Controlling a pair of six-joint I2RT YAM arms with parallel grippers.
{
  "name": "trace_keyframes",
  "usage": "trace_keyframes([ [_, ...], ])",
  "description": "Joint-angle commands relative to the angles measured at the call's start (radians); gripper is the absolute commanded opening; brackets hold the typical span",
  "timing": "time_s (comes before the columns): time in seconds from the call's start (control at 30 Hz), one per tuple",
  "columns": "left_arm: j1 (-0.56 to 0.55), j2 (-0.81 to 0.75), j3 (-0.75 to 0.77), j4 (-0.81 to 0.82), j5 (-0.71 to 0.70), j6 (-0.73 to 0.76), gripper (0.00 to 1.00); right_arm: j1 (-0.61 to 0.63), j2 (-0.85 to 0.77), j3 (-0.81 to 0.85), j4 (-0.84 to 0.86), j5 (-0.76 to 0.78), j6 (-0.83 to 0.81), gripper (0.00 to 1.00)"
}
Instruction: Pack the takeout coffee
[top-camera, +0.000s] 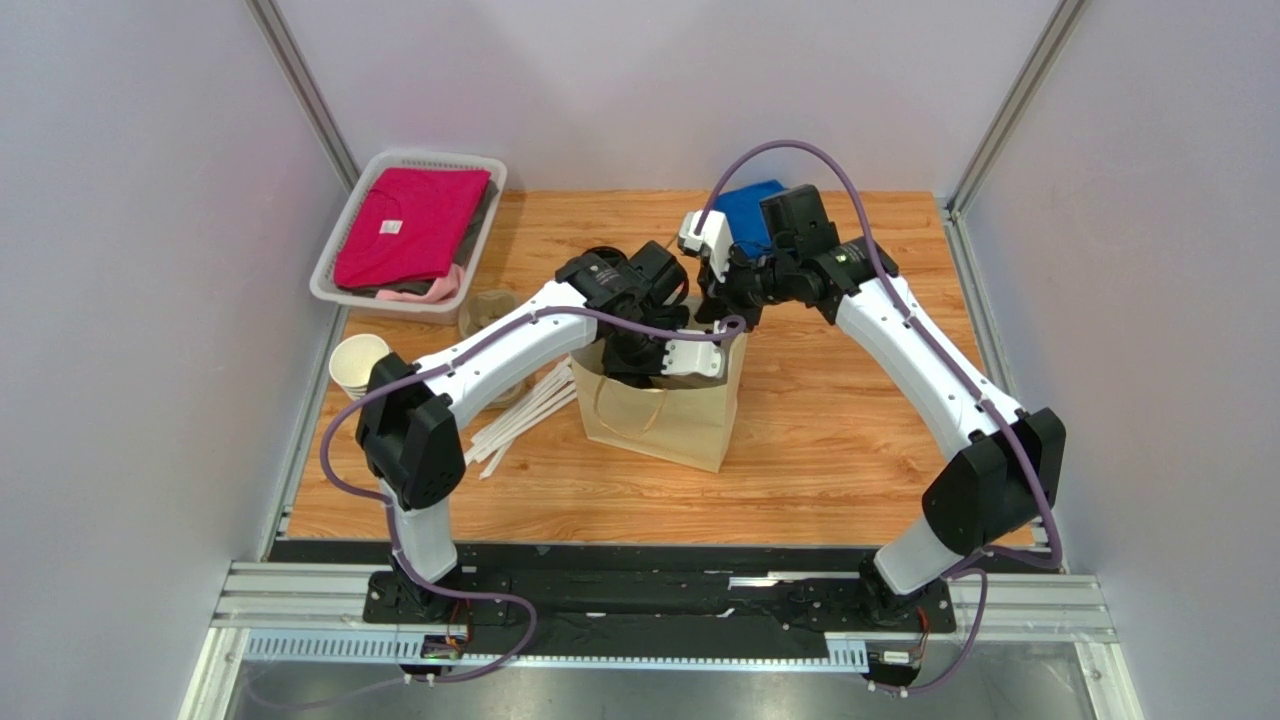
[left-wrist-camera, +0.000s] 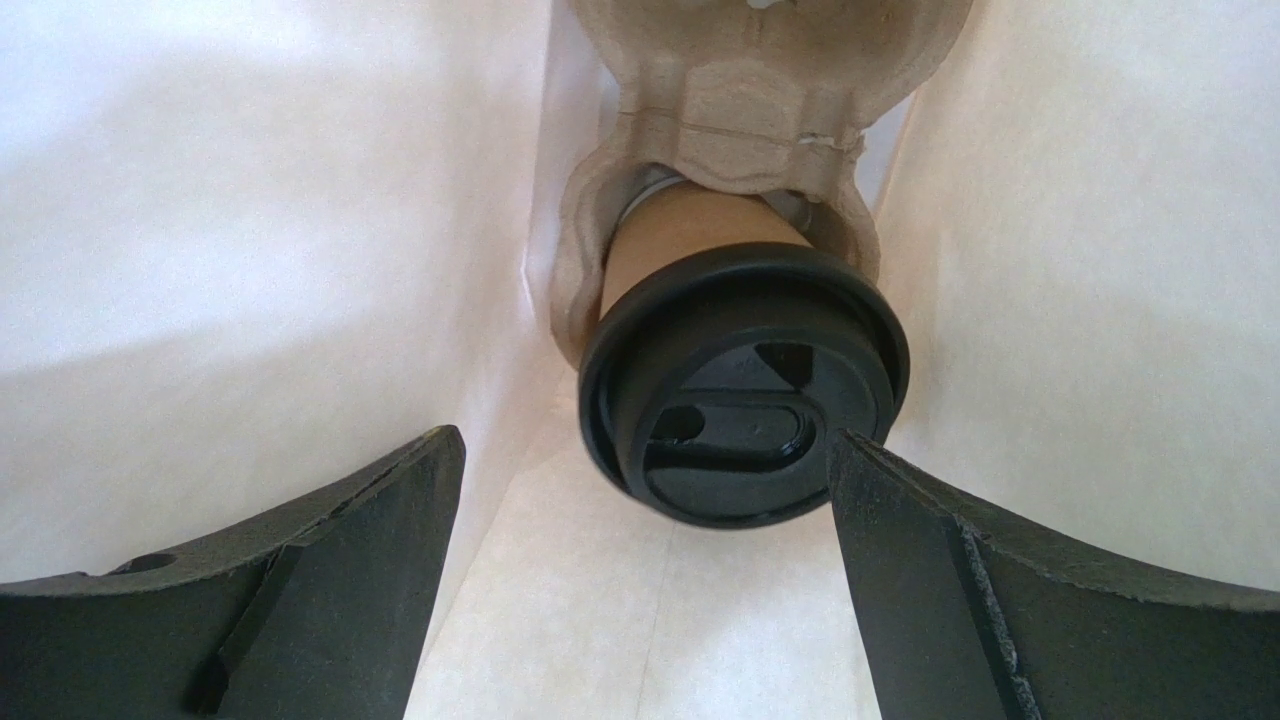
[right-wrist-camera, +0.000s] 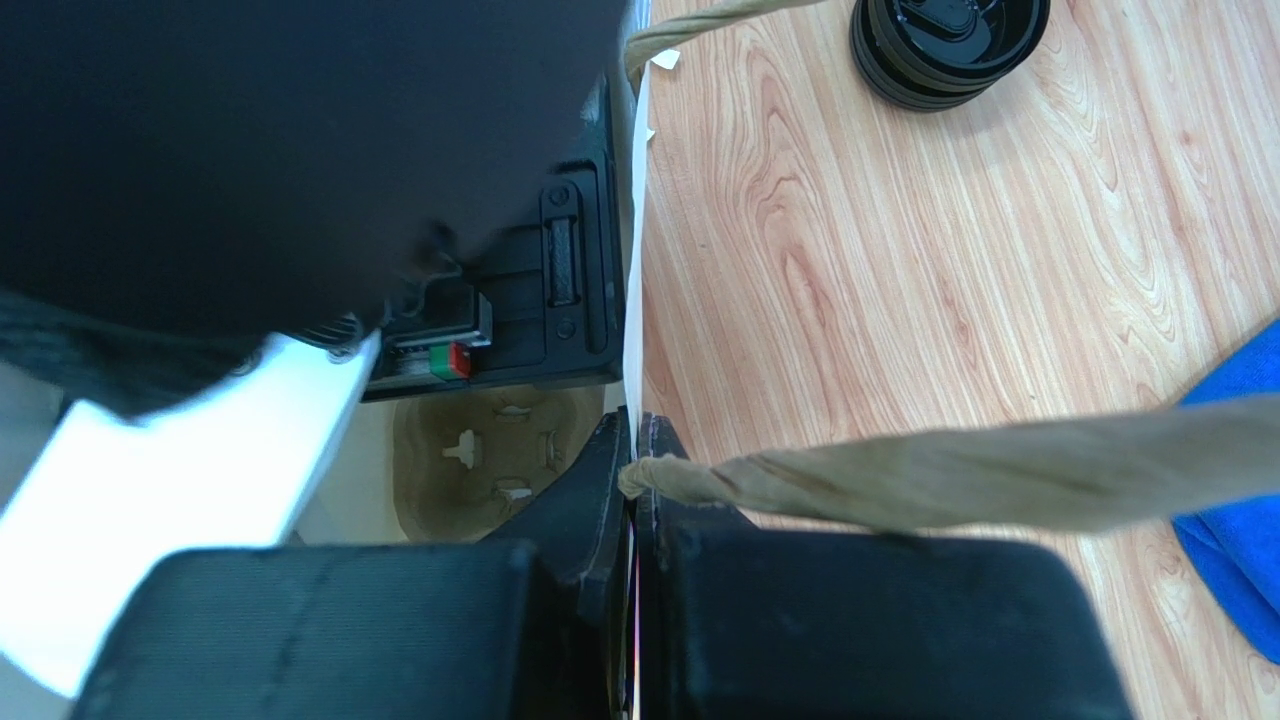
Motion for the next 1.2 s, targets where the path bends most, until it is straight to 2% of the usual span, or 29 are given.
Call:
trace_keyframes([
  [0.0,-0.003,-0.101,0.019,0.012,0.037,-0.033,0.99,0.002,-0.036,-0.018,0.010,0.010,-0.012,0.00],
  [0.37,-0.001,-0.127,0.059,-0.031,0.059,-0.040,0.99,0.002,-0.041,-0.025,0.010,0.015,-0.025,0.00],
  [0.9,0.045,-0.216,0.154,-0.100,0.203,-0.085,0.99,0.003,-0.053,-0.035,0.013,0.018,-0.032,0.00],
  [1.13,0.152,-0.251,0.269,-0.086,0.304,-0.221,0.99,0.000,-0.065,-0.041,0.012,0.041,-0.032,0.00],
  [1.17,0.170,-0.265,0.301,-0.060,0.335,-0.283,0.99,-0.003,-0.068,-0.044,0.012,0.044,-0.032,0.00],
])
